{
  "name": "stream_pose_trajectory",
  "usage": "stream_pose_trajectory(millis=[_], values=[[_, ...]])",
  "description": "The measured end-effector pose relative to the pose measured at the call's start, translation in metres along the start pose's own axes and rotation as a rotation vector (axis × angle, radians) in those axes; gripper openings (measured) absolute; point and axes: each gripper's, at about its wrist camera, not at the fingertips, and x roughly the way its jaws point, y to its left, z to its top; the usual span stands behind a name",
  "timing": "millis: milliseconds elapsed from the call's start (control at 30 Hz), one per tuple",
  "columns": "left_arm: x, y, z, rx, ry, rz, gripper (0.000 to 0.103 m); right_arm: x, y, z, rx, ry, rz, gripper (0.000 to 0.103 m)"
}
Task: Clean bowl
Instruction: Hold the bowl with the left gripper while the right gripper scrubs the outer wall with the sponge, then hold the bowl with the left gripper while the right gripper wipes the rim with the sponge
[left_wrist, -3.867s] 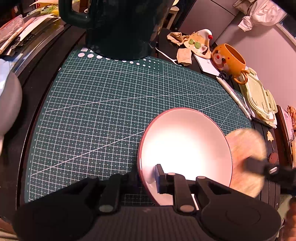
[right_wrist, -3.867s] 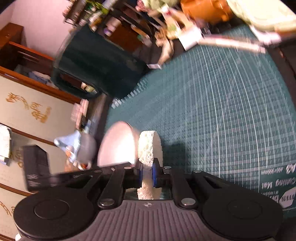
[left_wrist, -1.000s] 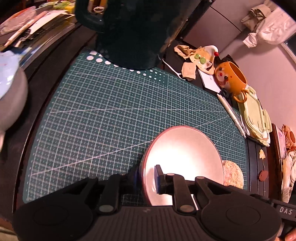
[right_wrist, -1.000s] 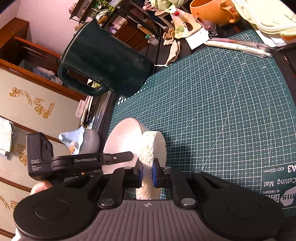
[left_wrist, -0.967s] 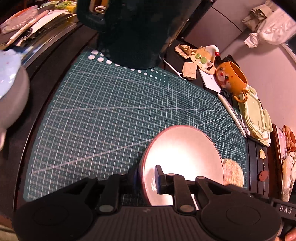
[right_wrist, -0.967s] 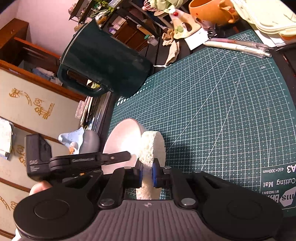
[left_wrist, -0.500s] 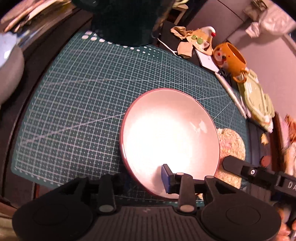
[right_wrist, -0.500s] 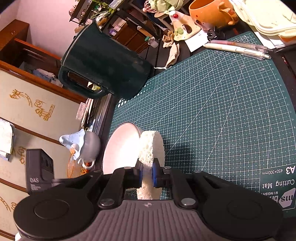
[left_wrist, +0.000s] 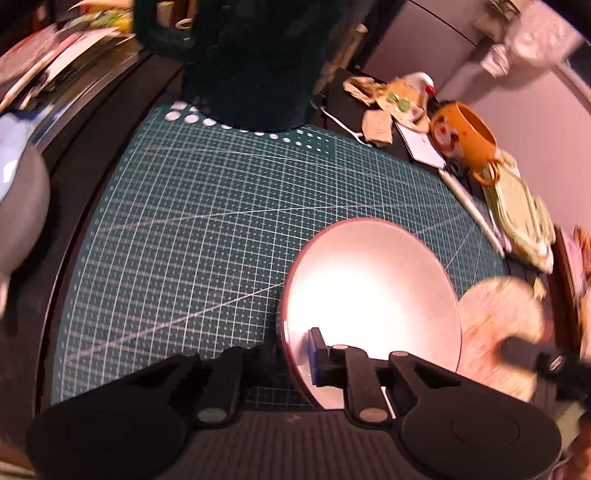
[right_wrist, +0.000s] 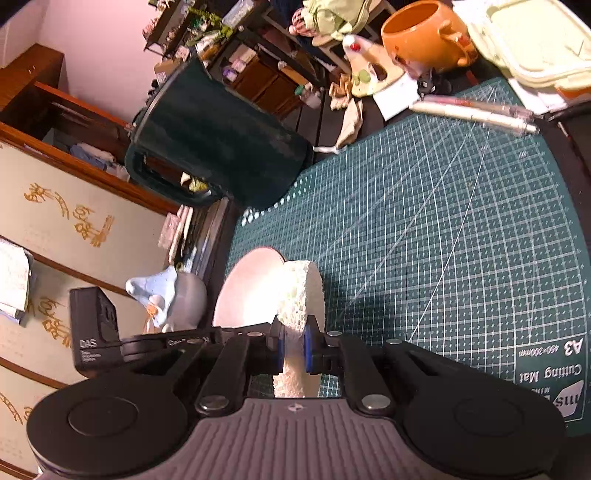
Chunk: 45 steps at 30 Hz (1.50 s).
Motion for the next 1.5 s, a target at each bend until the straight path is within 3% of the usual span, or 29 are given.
stream_pose_trajectory(millis=[200,500,667,933,1100,1300,1500], values=[[0.000,-0.004,-0.002,0.023,-0.005,0.015,0.018,-0.014,0.005,0.007,-0.009,-0.052,0.030,0.009],[0.000,-0.003,-0.003,0.011,-0.005,0.008,0.019,0.021,-0.013,0.001,0.071,0.044,0.014,0.009],[0.001,-0.002,-0.002,0.009,-0.001,0.004,0.019,0.003,-0.010,0.007,0.081,-0.013,0.062,0.009],[0.002,-0.002,-0.002,0.004,0.001,-0.001,0.020,0.020,-0.018,0.001,0.102,0.042,0.023,0.009],[0.002,-0.002,-0.002,0.002,0.001,-0.001,0.020,0.007,-0.012,0.006,0.095,-0.009,0.053,0.009],[0.003,-0.001,-0.003,0.001,0.001,-0.003,0.020,0.030,-0.016,-0.003,0.093,0.067,-0.008,0.009],[0.003,0.000,-0.003,0.002,0.001,-0.002,0.020,0.004,-0.009,0.007,0.090,-0.034,0.049,0.009]])
